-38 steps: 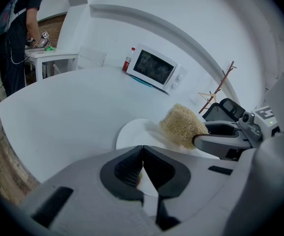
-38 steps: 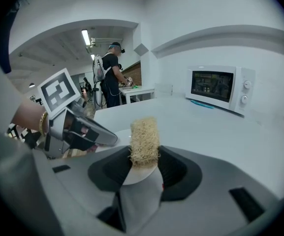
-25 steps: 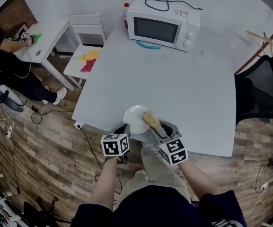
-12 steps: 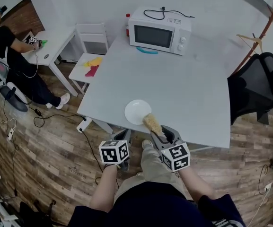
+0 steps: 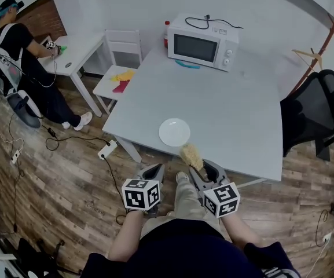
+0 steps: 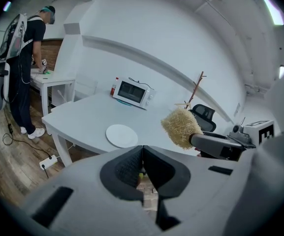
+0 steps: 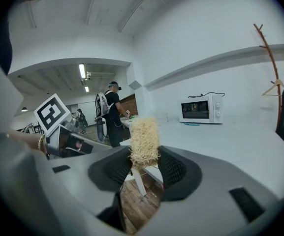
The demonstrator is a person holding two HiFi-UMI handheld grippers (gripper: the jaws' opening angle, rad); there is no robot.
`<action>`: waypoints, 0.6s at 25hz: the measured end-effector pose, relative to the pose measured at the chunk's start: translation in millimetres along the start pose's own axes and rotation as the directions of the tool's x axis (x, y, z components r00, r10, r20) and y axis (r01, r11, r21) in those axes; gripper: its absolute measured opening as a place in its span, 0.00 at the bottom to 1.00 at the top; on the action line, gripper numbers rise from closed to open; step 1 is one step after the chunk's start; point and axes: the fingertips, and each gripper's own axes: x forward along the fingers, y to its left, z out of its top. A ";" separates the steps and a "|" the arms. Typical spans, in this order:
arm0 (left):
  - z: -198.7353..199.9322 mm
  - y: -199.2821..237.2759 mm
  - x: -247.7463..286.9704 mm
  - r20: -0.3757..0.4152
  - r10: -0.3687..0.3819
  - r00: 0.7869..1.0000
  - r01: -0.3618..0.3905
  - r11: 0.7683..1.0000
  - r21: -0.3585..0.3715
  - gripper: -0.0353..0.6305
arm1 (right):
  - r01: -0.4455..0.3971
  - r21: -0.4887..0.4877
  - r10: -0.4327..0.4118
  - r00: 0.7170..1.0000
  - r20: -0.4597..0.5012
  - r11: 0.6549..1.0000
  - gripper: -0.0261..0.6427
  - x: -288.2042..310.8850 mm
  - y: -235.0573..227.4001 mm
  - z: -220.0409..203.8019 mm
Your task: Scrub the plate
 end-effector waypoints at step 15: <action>6.3 -6.7 -13.5 0.036 -0.018 0.999 0.018 1.000 -0.001 0.08 | -0.020 0.003 0.020 0.999 0.041 1.000 0.28 -11.6 10.9 21.7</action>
